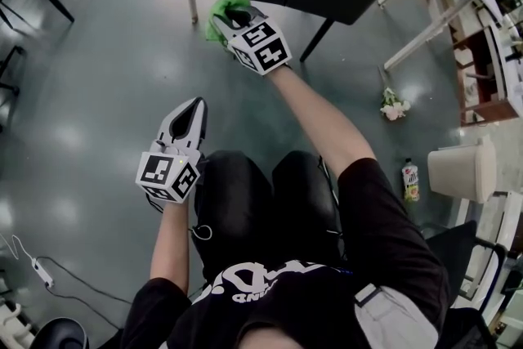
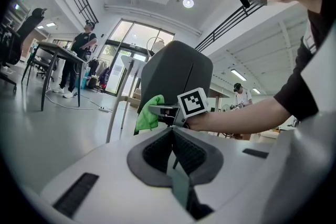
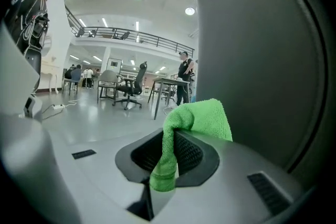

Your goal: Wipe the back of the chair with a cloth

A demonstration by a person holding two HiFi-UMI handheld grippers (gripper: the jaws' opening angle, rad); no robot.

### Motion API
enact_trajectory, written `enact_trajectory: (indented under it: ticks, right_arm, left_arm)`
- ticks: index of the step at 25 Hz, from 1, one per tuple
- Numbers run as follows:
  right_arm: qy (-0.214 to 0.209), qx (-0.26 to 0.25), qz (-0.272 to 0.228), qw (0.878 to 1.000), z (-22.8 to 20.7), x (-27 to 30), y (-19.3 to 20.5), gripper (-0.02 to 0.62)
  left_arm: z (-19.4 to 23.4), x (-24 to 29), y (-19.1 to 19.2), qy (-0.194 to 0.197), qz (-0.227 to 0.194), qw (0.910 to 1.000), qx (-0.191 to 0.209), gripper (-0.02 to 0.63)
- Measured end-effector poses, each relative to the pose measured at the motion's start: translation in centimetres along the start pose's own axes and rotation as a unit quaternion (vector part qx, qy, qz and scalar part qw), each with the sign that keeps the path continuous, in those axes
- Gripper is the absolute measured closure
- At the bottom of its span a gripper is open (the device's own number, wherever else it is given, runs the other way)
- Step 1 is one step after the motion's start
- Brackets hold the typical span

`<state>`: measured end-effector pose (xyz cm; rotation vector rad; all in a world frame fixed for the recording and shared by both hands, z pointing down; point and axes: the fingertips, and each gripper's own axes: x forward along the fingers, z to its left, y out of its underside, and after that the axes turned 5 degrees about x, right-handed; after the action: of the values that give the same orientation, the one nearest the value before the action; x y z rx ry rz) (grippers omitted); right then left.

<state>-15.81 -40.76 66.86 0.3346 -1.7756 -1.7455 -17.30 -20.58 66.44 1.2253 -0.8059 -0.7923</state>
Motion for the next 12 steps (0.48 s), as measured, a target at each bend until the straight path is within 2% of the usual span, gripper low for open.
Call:
enact_trajectory:
  ticks: [7, 12]
  right_arm:
    - [0.049, 0.021, -0.010, 0.999, -3.7, -6.3, 1.6, 0.548]
    - [0.102, 0.038, -0.012, 0.994, -6.6, -12.3, 3.7, 0.548]
  left_arm:
    - [-1.2, 0.8, 0.1, 0.011, -0.001, 0.9999, 0.001, 0.607]
    - [-1.3, 1.4, -0.5, 0.009, -0.010, 0.9999, 0.001, 0.607]
